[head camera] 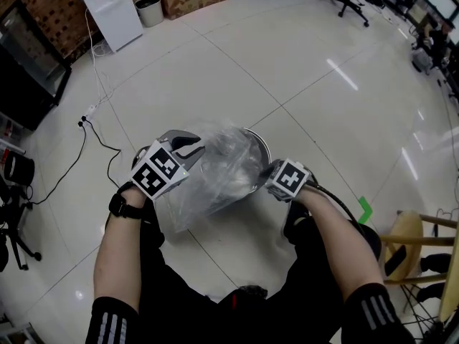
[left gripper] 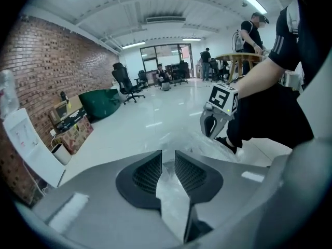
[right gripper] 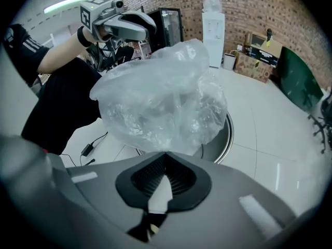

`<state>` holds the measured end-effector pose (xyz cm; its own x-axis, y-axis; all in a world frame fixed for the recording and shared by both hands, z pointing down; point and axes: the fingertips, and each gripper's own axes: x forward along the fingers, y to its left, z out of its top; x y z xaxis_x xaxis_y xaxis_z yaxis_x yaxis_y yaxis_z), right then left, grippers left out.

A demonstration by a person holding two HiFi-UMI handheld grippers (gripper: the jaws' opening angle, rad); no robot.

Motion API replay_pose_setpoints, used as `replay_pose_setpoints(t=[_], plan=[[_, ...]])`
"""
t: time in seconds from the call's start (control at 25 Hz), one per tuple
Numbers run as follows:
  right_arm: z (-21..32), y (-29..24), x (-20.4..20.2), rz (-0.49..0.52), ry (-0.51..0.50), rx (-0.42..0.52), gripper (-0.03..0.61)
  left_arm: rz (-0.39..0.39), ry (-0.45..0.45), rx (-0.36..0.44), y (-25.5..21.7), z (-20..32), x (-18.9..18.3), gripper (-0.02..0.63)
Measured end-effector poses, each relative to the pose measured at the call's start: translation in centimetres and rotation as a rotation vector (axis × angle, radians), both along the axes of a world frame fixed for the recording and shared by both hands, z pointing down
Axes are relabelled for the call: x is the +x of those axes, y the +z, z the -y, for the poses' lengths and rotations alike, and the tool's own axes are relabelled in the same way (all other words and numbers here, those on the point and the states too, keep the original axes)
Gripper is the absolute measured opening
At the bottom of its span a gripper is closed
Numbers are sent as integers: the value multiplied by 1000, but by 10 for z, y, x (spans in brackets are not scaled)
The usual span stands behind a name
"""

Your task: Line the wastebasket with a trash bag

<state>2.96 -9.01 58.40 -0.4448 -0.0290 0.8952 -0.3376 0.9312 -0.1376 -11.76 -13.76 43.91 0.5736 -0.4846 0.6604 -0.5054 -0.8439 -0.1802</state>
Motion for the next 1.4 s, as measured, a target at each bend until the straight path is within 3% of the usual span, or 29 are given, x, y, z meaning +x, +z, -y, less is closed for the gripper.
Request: replay_pose_setpoints(t=[0.16,0.28,0.56,0.76,0.88,1.04,1.4], plan=[[2,5,2,4,-2,-3,11,55,49,-73,30,-12,12,72],[4,-2,4,-1,0,-12,118,72,65,-98,41,-13,16,72],[14,-39,18,48,0,-62,178,92,69,-98,44,-12,18,72],[-18,-40,27,-31,-125,-172,192,108,89,-106,46,-14,23,72],[-20,-27,24,-66,-169,-138,207,106,98,-106,47,-14,27,72],[-8,-13,14,-39,-150,-75,210,111,104,-98,49,-15,35,-6],[-3,-27,3,3,-157,-66,210,133,107,-105,59,-14,36,-6]])
